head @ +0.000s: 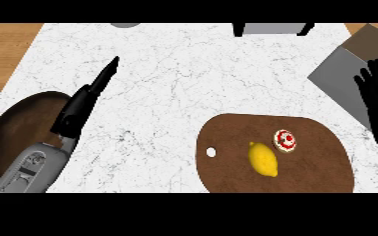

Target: Pick the cupcake from the cutting board and place it in the cardboard box

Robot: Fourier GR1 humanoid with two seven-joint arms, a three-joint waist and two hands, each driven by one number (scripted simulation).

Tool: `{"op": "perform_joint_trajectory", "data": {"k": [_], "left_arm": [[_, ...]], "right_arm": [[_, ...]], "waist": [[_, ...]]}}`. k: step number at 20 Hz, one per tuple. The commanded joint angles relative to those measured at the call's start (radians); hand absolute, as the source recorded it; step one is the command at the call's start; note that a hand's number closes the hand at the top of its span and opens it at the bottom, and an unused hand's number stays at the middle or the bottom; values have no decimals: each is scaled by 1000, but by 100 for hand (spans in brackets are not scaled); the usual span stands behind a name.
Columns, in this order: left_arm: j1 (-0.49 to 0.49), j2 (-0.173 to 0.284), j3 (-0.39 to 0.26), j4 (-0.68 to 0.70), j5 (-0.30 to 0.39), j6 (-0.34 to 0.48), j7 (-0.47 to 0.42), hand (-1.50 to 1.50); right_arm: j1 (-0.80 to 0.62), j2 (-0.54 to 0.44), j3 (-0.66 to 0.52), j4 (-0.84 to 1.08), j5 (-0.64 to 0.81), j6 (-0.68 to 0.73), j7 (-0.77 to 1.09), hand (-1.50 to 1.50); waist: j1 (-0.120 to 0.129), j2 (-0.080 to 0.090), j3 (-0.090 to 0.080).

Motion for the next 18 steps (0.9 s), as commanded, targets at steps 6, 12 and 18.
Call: {"op": "perform_joint_trajectory", "data": {"k": [6, 12, 18], "left_arm": [[-14, 36, 75, -49, 35, -28, -20, 0], [42, 9, 76, -79, 58, -45, -17, 0], [9, -17, 76, -35, 40, -53, -4, 0]], "right_arm": [[-208, -252, -153, -165, -162, 381, -79, -150], [-33, -334, -119, 7, 151, 554, -477, -150], [-91, -403, -54, 51, 425, 540, -690, -150]], "waist": [[7, -1, -20], [5, 12, -17], [11, 17, -19]]}}
